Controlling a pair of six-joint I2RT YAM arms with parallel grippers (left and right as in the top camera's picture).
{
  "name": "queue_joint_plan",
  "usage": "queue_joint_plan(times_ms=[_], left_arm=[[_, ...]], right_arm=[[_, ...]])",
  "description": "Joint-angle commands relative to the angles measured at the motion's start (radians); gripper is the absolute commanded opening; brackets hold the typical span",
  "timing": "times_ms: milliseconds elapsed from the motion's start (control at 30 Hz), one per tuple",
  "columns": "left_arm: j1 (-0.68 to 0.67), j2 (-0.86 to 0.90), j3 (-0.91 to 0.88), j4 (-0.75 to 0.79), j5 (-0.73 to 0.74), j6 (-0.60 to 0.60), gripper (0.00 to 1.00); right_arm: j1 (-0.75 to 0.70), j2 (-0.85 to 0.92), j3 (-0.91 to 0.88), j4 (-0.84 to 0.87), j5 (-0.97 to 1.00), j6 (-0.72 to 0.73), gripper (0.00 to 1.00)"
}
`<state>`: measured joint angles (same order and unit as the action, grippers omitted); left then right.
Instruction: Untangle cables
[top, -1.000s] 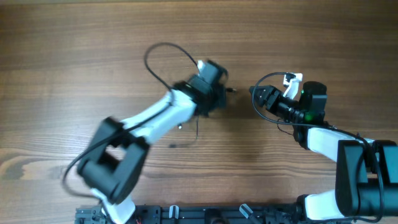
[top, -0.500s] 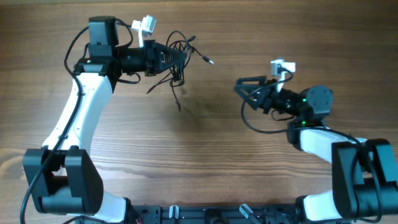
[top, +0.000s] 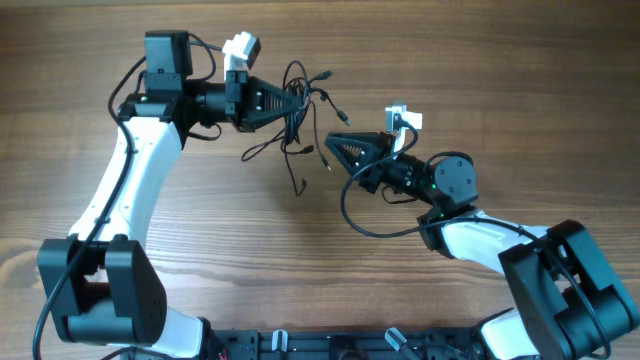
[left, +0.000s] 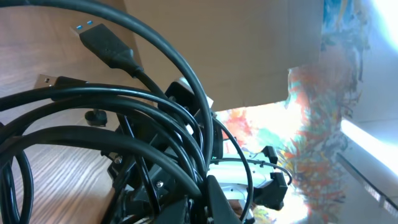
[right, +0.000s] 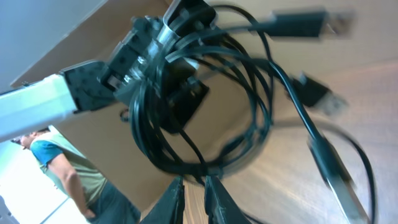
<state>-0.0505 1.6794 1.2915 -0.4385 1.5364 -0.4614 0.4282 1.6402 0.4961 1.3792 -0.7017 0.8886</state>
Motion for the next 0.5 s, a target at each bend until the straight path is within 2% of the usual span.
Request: queue_joint_plan(times_ms=[0,467], left_arm=[[-0.032,0.008,-0.002,0.000,0.041,-0.003,0.04],[-0.040,0.008,-0.002,-0.001,0.040,-0.049,0.04]], right_arm=[[0.008,0.010,0.003,0.053,0.047,-0.017,0.15],[0.080,0.010,0.003,0.083,0.041,0.001,0.21]])
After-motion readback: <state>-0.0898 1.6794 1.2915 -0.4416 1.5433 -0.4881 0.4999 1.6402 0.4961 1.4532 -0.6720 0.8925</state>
